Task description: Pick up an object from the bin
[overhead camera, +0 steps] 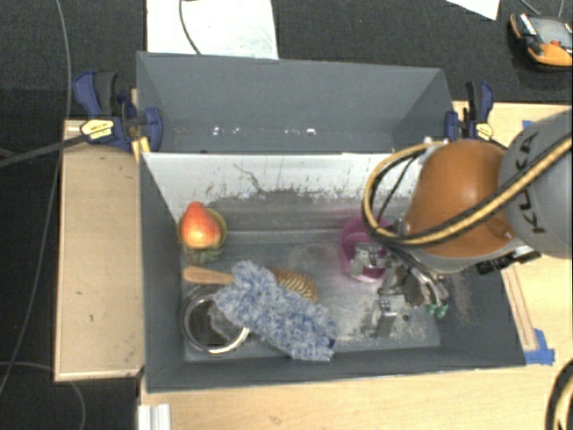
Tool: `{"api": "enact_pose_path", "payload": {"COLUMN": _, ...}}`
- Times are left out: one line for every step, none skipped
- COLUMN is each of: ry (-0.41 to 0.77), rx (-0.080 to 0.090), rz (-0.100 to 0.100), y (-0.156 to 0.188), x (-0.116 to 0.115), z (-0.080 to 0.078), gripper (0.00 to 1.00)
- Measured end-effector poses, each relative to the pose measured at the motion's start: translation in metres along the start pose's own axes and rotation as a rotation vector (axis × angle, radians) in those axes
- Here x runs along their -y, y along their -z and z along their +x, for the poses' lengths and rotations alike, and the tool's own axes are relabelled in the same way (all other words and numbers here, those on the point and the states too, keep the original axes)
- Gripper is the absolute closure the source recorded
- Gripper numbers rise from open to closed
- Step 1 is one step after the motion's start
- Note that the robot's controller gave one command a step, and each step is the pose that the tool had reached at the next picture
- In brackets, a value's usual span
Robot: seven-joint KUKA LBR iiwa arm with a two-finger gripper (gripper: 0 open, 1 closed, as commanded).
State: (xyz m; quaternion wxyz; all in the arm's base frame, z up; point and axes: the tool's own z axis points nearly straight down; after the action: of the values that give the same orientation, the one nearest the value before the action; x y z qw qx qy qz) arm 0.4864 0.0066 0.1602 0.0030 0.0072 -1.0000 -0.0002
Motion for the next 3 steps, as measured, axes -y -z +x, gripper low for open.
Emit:
{"api": "enact_pose_path", "payload": {"ry": 0.000, "rx": 0.008, "rz": 0.000, "y": 0.004, "x": 0.000, "z": -0.002, "gripper": 0.00}}
{"api": "enact_pose_path", "payload": {"ry": 0.093, "rx": 0.011, "rz": 0.002, "y": -0.088, "x": -0.093, "z": -0.013, "gripper": 0.00}}
{"api": "enact_pose_path", "payload": {"ry": 0.083, "rx": 0.022, "rz": 0.003, "y": -0.060, "x": -0.084, "z": -0.022, "gripper": 0.00}}
